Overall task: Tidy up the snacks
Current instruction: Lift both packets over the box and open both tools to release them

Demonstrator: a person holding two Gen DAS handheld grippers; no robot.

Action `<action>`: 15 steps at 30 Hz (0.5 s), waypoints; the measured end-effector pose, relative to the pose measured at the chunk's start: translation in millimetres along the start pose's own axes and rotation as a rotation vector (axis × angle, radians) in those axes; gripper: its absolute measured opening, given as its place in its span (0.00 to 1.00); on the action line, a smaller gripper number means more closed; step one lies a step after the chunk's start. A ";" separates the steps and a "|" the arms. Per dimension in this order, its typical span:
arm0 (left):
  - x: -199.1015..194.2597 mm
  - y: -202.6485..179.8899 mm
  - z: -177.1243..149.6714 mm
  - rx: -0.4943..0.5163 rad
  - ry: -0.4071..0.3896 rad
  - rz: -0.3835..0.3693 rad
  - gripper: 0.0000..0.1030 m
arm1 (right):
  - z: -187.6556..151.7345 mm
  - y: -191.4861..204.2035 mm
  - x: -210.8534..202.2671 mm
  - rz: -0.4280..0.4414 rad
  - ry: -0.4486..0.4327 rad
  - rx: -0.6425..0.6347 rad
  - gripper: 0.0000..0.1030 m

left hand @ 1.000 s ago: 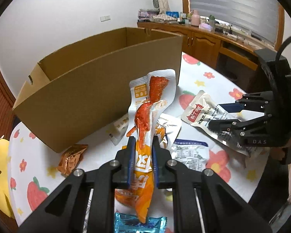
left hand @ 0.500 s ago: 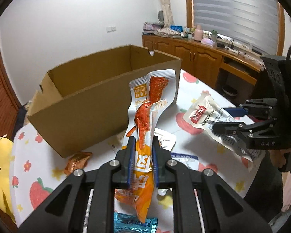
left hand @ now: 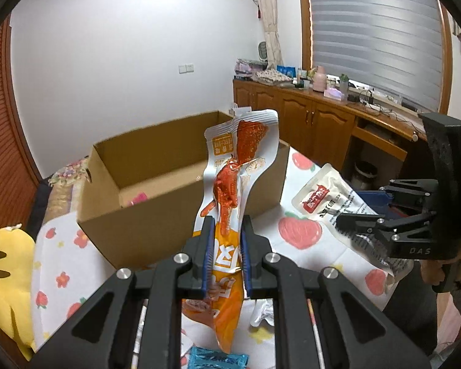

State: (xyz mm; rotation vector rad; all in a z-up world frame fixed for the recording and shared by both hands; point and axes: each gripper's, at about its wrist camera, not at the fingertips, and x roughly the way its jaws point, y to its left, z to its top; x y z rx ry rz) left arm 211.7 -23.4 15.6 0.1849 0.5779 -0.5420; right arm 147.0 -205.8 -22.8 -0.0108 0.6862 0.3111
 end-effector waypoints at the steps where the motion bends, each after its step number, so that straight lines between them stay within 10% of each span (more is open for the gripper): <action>1: -2.3 1.7 2.8 -0.002 -0.006 0.004 0.12 | 3.9 0.9 -2.6 0.000 -0.008 -0.003 0.40; 15: -21.7 30.5 38.3 -0.035 -0.085 0.042 0.12 | 67.5 17.6 -31.1 0.008 -0.109 -0.067 0.41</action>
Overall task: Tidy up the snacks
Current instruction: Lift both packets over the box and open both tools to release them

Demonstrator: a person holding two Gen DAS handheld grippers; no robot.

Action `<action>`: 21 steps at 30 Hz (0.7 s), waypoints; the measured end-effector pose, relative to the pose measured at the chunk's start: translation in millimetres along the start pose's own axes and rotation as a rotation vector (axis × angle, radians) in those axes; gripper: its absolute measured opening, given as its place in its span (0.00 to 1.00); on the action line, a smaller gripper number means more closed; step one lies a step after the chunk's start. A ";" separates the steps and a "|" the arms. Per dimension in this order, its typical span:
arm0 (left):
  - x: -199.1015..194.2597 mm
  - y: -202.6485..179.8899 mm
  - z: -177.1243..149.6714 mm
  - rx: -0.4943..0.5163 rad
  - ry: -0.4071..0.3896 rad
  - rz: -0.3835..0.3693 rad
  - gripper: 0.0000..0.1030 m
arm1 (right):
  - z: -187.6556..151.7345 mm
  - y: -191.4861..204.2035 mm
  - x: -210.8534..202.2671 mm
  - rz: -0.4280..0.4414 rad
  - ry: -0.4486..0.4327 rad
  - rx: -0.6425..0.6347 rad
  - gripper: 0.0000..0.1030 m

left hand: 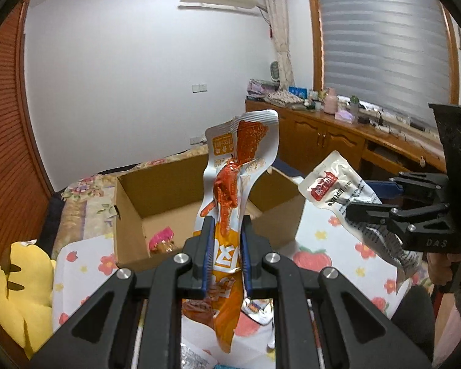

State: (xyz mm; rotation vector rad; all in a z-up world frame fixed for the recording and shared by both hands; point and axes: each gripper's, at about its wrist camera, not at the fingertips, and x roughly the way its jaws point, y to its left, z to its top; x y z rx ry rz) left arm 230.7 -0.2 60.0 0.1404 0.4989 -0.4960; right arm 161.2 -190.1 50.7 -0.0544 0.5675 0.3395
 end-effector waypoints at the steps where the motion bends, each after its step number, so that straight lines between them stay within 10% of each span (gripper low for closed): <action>1: 0.9 3.1 2.4 -0.010 -0.004 0.000 0.12 | 4.9 1.1 0.1 0.000 -0.004 -0.002 0.41; 21: 39.9 49.3 35.5 -0.087 0.027 0.056 0.12 | 74.6 10.9 24.0 -0.034 -0.031 -0.062 0.41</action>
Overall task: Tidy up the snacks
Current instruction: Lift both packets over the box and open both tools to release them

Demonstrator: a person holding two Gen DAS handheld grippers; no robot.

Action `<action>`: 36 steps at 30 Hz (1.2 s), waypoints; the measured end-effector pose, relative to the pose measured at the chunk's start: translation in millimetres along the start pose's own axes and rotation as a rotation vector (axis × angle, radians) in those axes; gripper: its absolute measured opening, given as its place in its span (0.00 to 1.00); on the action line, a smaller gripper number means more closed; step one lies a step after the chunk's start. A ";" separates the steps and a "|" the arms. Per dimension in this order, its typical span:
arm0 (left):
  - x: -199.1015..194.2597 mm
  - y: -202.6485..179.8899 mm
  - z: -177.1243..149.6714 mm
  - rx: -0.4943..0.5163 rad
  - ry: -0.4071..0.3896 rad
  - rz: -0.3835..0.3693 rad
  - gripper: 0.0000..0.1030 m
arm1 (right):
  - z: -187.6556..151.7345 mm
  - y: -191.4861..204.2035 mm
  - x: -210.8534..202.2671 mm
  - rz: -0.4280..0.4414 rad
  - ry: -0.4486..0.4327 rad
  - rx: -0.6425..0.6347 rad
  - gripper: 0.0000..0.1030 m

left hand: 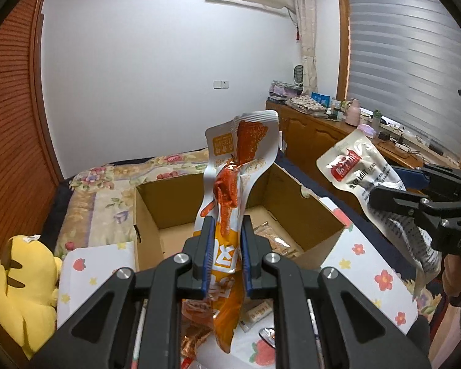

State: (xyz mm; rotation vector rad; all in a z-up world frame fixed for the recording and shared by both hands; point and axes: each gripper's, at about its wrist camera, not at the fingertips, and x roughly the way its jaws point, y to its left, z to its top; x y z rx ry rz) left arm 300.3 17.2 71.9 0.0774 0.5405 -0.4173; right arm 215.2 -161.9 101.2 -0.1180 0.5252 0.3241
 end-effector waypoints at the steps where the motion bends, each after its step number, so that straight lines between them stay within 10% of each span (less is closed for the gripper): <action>1: 5.0 2.2 1.0 0.004 0.006 0.009 0.12 | 3.4 0.0 5.9 0.002 0.005 -0.003 0.41; 36: 110.3 30.9 -17.0 -0.027 0.189 -0.056 0.20 | 4.4 -26.0 193.5 -0.088 0.247 0.031 0.46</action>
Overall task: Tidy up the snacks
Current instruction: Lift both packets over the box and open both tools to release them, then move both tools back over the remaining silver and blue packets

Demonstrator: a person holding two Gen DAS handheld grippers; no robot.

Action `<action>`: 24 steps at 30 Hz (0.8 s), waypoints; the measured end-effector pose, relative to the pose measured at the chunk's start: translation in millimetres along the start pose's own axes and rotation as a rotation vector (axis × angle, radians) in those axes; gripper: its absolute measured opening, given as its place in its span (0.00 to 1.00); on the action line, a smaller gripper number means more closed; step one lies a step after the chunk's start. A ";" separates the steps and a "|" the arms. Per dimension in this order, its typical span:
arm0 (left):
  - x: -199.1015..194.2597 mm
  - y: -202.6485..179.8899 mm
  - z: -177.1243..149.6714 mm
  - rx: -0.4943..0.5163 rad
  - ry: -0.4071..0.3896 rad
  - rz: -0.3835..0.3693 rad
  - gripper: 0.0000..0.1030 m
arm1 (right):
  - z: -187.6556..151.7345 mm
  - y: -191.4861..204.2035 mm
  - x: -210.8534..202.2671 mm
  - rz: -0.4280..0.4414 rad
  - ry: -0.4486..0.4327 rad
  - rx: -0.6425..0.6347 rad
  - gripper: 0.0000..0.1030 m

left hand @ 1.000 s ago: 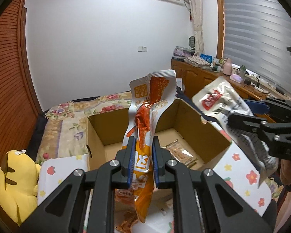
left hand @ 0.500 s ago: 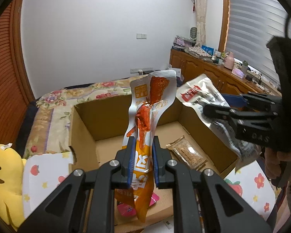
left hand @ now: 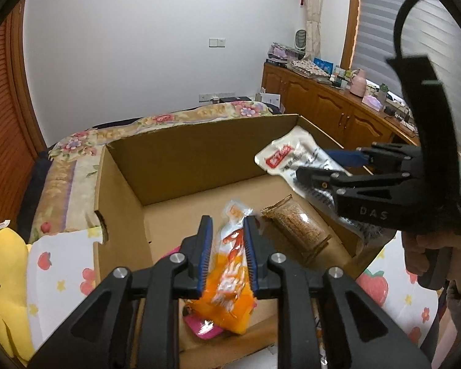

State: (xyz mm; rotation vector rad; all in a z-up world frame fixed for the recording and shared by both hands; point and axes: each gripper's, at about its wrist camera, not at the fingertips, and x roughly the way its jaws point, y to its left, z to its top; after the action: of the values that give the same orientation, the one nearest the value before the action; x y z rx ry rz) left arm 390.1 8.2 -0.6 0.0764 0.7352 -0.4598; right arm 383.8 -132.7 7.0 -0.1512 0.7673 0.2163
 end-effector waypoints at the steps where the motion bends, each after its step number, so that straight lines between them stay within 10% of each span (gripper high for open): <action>1: -0.6 0.6 -0.3 -0.002 -0.001 0.000 0.22 | -0.7 -0.3 2.5 0.004 0.011 0.001 0.47; 24: -111.4 -25.1 -55.3 0.050 -0.143 -0.025 0.51 | -83.8 29.2 -125.0 0.142 -0.147 0.005 0.52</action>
State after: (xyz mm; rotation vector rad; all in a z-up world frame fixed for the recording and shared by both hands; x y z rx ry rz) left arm 272.4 40.2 34.3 0.0801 0.5854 -0.5019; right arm 232.9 -139.6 33.5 -0.0756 0.6330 0.3564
